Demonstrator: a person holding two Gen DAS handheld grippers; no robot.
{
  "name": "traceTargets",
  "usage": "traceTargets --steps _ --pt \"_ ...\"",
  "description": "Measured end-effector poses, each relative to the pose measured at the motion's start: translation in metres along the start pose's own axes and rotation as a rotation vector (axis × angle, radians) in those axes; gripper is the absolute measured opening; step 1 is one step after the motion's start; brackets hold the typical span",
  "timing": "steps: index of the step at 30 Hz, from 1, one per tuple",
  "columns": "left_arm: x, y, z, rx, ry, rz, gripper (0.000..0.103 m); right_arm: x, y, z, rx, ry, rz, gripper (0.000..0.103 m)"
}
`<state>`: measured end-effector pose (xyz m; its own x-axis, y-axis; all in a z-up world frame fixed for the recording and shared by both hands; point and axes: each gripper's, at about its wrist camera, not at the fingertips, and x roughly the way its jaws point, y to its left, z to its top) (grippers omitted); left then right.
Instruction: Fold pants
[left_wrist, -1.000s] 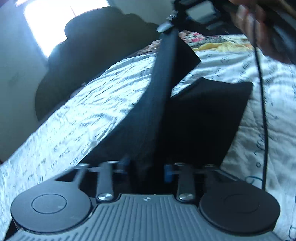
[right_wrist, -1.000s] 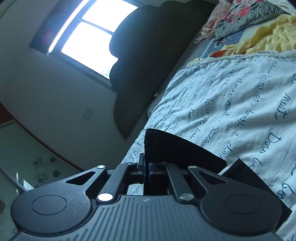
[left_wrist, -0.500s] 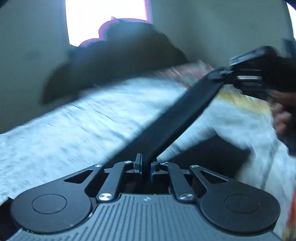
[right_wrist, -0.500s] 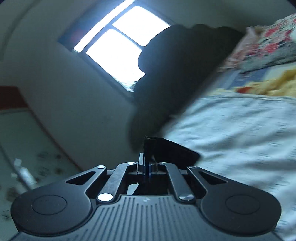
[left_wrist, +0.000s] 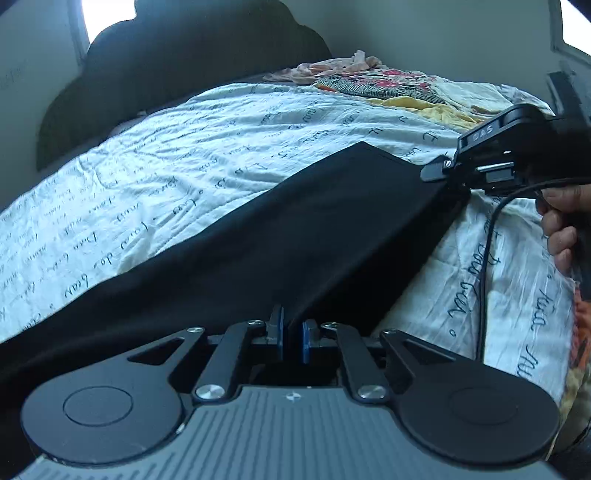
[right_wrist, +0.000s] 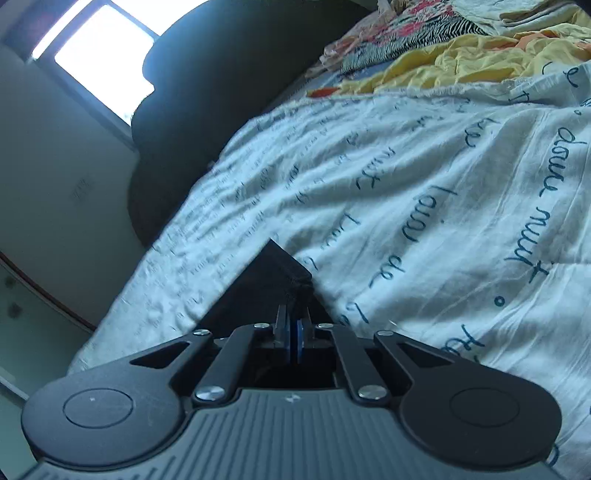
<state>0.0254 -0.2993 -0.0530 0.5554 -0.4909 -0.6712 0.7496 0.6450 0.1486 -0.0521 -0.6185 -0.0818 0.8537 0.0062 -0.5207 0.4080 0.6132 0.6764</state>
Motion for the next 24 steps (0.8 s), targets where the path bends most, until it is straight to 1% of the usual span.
traceTargets --steps 1,2,3,4,6,7,8,9,11,13,14,15,16,17,18,19,20,21,22,23,24 --pt "-0.002 0.0 0.001 -0.001 0.002 -0.013 0.023 0.001 -0.003 0.0 -0.004 0.016 -0.01 0.005" --pt "-0.007 0.003 0.002 -0.01 0.002 -0.037 0.028 0.0 -0.004 0.0 0.001 0.018 -0.014 0.006" --pt "-0.014 0.005 0.001 -0.019 -0.001 -0.057 0.033 -0.006 -0.006 0.0 0.011 0.009 -0.016 0.009" --pt "-0.019 0.008 0.002 -0.025 -0.007 -0.071 0.033 -0.016 -0.007 0.0 0.016 -0.023 -0.032 0.01" --pt "-0.029 0.014 0.005 -0.039 -0.024 -0.084 0.033 -0.039 0.0 0.001 -0.027 -0.128 -0.087 0.013" --pt "-0.032 0.017 0.006 -0.05 -0.031 -0.083 0.033 -0.045 0.006 0.002 -0.061 -0.159 -0.102 0.014" --pt "-0.033 0.02 0.008 -0.058 -0.034 -0.083 0.033 -0.049 0.012 0.002 -0.093 -0.163 -0.091 0.014" --pt "-0.033 0.023 0.01 -0.072 -0.036 -0.081 0.033 -0.049 0.018 0.002 -0.108 -0.15 -0.065 0.014" --pt "-0.03 0.032 0.013 -0.111 -0.037 -0.059 0.033 -0.045 0.026 -0.002 -0.091 -0.103 0.007 0.014" --pt "-0.023 0.041 0.015 -0.155 -0.022 -0.019 0.035 -0.033 0.024 -0.008 -0.023 -0.017 0.122 0.014" --pt "-0.018 0.046 0.014 -0.172 -0.005 -0.002 0.035 -0.023 0.024 -0.013 0.015 0.028 0.16 0.015" --pt "-0.012 0.048 0.012 -0.173 0.019 0.004 0.035 -0.015 0.023 -0.019 0.026 0.071 0.168 0.017" --pt "-0.006 0.049 0.01 -0.157 0.053 0.002 0.035 -0.009 0.022 -0.023 0.008 0.104 0.135 0.017" --pt "-0.002 0.048 0.008 -0.144 0.082 0.002 0.035 -0.007 0.022 -0.026 -0.017 0.105 0.079 0.017" --pt "-0.002 0.048 0.004 -0.136 0.087 -0.002 0.035 -0.01 0.02 -0.029 -0.023 0.071 0.042 0.017" --pt "-0.006 0.047 0.003 -0.129 0.072 -0.006 0.035 -0.018 0.017 -0.03 -0.001 0.03 0.038 0.017" --pt "-0.01 0.045 0.003 -0.12 0.055 -0.009 0.039 -0.027 0.016 -0.03 0.023 -0.001 0.052 0.017" --pt "-0.014 0.043 0.004 -0.112 0.04 -0.012 0.048 -0.034 0.015 -0.03 0.029 -0.022 0.07 0.018" --pt "-0.015 0.041 0.005 -0.104 0.028 -0.012 0.054 -0.04 0.015 -0.031 0.021 -0.027 0.071 0.02" --pt "-0.015 0.039 0.005 -0.094 0.023 -0.009 0.062 -0.042 0.016 -0.032 0.014 -0.017 0.057 0.028" --pt "-0.013 0.037 0.005 -0.083 0.026 0.003 0.062 -0.043 0.016 -0.034 0.011 0.002 0.049 0.039"
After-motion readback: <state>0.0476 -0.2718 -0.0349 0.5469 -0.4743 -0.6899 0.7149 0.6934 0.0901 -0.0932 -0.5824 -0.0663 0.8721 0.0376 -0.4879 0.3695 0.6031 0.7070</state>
